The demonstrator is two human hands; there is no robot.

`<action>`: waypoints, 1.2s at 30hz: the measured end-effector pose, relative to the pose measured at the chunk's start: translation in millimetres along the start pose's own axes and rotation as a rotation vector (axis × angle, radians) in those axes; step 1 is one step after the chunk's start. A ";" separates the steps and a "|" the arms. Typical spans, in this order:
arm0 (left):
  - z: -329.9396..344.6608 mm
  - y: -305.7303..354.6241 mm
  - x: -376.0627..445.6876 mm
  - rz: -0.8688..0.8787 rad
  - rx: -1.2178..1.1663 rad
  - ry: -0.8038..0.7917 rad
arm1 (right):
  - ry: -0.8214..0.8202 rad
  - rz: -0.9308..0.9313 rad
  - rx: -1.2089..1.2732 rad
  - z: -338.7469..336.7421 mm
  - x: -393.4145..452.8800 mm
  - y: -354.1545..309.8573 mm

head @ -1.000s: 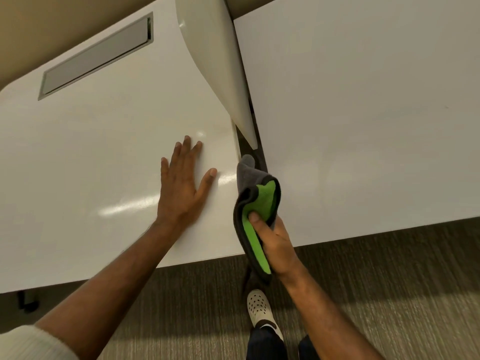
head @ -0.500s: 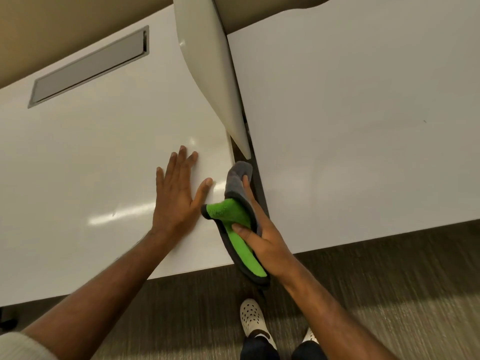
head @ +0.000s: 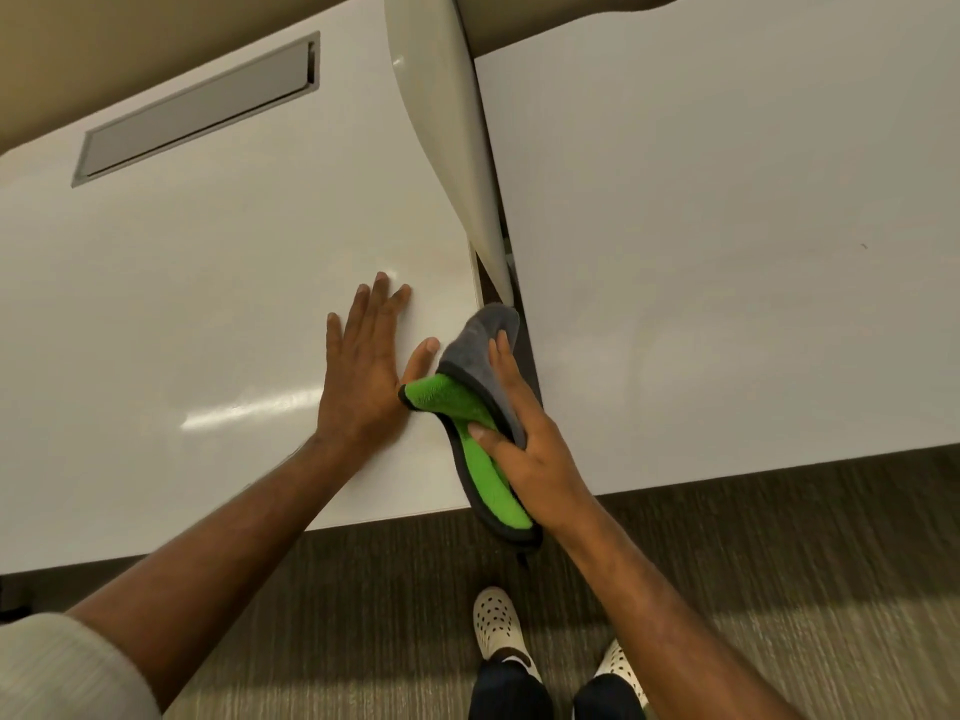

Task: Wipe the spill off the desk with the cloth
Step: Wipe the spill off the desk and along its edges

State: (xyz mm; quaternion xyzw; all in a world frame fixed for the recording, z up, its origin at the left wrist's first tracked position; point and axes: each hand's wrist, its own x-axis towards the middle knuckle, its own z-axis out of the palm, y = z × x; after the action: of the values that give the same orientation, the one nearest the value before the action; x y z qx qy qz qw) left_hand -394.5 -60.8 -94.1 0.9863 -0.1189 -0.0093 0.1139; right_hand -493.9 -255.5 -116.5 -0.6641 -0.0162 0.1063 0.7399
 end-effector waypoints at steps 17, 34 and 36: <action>-0.8 -0.7 0.4 -0.003 -0.014 -0.001 | 0.077 0.006 -0.048 0.1 29.1 -14.1; 0.6 -3.4 0.5 0.000 -0.036 0.012 | 0.060 0.050 -0.006 -4.5 16.3 -15.8; 1.6 -3.8 0.9 -0.011 -0.045 0.011 | 0.028 0.076 0.077 -2.9 -9.7 -5.4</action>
State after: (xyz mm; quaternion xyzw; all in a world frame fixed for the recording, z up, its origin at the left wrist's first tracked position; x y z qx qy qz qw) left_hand -392.8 -57.8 -96.5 0.9842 -0.1125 -0.0070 0.1368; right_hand -502.1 -260.6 -110.4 -0.6369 0.0236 0.1258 0.7603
